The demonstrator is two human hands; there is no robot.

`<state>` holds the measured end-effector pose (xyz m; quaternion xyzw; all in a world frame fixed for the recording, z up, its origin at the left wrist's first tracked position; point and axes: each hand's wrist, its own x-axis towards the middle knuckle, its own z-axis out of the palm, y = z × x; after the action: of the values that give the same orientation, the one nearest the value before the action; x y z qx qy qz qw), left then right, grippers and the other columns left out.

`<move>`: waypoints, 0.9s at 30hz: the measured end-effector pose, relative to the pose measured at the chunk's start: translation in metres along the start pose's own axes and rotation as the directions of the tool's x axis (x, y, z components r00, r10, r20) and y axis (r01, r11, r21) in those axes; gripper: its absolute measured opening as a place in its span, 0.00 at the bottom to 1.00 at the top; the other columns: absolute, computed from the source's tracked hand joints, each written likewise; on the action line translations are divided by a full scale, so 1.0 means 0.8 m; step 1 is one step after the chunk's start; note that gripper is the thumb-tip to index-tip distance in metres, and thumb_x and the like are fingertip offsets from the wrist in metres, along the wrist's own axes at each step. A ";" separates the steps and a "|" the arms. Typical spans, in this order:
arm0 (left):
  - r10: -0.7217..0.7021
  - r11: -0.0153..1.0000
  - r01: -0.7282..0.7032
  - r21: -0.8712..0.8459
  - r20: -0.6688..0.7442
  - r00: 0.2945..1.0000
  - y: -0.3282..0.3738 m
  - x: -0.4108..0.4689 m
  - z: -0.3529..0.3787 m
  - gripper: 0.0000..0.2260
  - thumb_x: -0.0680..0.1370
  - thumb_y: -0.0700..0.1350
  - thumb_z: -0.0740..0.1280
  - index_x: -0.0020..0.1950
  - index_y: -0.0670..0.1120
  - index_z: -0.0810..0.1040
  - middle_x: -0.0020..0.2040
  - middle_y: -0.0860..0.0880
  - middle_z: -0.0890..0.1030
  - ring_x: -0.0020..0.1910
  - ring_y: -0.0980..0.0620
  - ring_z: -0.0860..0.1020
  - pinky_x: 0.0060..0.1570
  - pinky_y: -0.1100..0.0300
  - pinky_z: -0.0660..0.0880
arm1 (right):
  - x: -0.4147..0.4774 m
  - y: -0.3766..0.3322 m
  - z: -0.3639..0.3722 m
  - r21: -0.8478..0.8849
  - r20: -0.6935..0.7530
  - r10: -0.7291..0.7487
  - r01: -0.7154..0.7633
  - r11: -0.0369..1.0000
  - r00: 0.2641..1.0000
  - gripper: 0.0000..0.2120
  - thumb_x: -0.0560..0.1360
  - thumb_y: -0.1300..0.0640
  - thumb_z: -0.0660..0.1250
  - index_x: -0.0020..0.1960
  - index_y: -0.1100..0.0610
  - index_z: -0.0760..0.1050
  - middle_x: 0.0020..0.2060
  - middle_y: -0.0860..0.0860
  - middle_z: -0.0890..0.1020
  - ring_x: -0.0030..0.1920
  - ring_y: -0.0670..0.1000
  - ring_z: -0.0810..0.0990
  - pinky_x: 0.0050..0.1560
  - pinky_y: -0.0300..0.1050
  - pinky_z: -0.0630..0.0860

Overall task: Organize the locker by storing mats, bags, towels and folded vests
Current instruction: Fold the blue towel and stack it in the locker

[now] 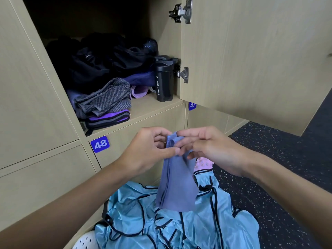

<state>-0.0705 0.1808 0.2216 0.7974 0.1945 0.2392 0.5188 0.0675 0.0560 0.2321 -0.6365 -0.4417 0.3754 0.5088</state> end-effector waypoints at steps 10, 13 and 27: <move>0.089 0.995 -0.090 0.035 0.026 0.996 0.011 -0.002 -0.011 0.07 0.79 0.32 0.66 0.46 0.43 0.79 0.48 0.30 0.80 0.41 0.48 0.73 0.47 0.52 0.70 | 0.004 0.013 -0.033 -0.535 -0.011 -0.084 0.065 0.842 0.996 0.09 0.74 0.56 0.73 0.45 0.42 0.78 0.56 0.52 0.74 0.57 0.49 0.71 0.55 0.35 0.66; 0.072 0.996 -0.071 0.044 -0.014 0.997 0.007 0.002 -0.018 0.06 0.79 0.32 0.64 0.47 0.40 0.78 0.42 0.32 0.80 0.39 0.48 0.72 0.44 0.52 0.69 | 0.001 0.011 -0.040 -0.479 0.044 -0.077 0.089 0.873 0.996 0.06 0.76 0.57 0.72 0.41 0.55 0.78 0.47 0.55 0.80 0.46 0.45 0.77 0.50 0.35 0.72; -0.219 0.936 0.137 -0.324 -0.233 0.948 0.007 0.010 -0.027 0.41 0.66 0.52 0.79 0.73 0.57 0.61 0.53 0.52 0.85 0.51 0.52 0.83 0.56 0.50 0.78 | 0.009 0.002 -0.009 0.186 -0.340 -0.073 0.143 0.972 0.938 0.33 0.74 0.64 0.72 0.71 0.44 0.62 0.38 0.51 0.85 0.40 0.50 0.85 0.42 0.44 0.79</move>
<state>-0.0766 0.1991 0.2356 0.6477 0.2949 0.3224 0.6242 0.0767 0.0604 0.2318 -0.6082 -0.3427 0.2787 0.6595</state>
